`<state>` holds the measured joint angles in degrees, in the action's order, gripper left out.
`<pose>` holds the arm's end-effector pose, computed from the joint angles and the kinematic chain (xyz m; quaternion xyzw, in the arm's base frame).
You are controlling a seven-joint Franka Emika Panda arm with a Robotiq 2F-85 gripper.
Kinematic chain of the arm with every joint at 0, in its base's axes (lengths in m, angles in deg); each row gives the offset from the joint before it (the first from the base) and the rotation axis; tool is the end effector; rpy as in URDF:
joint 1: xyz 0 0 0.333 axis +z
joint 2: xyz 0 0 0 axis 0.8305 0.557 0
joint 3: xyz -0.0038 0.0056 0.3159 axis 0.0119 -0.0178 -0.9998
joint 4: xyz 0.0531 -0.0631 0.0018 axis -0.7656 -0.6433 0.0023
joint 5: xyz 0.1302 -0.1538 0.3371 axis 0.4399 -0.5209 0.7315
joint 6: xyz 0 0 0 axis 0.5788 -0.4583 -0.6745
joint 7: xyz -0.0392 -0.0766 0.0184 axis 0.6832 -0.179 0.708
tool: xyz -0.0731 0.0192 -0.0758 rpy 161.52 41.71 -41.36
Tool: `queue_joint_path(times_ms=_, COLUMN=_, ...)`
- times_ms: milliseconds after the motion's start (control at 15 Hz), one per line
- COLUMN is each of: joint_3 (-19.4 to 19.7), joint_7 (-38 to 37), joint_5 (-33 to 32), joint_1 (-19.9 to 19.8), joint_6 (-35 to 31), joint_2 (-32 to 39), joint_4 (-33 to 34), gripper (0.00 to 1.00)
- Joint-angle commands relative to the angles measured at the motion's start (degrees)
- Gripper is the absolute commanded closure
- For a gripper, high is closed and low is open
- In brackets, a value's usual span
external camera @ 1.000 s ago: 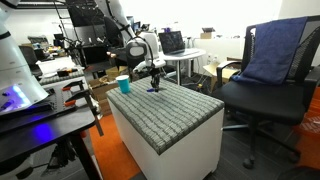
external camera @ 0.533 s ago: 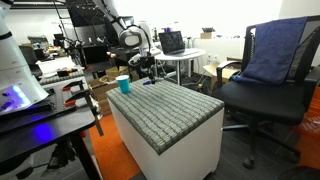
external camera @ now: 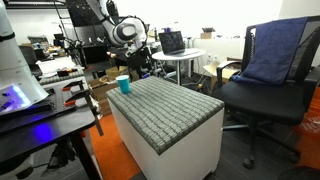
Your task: Pick up the pen from the table and put it in the light blue cup.
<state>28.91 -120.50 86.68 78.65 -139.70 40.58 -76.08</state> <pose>0.5824 -0.0117 0.1239 0.9527 -0.2772 0.0935 0.0821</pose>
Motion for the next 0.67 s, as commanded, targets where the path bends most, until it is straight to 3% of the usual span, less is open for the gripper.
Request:
queue_joint_path(times_ms=0, joint_3=4.16, joint_7=-4.51, joint_5=-5.11, joint_1=5.83, joint_6=0.96, joint_2=-1.82, joint_4=-1.23, gripper=0.95)
queue_joint_path(times_ms=333, joint_3=6.81, joint_7=-7.56, joint_5=-10.62, joint_1=10.87, joint_6=0.54, joint_2=-2.01, joint_4=-1.37, gripper=0.95)
queue_joint_path(times_ms=600, joint_3=6.63, joint_7=-7.17, joint_5=-12.79, joint_1=12.15, joint_6=0.71, joint_2=-1.95, joint_4=-0.89, gripper=0.95)
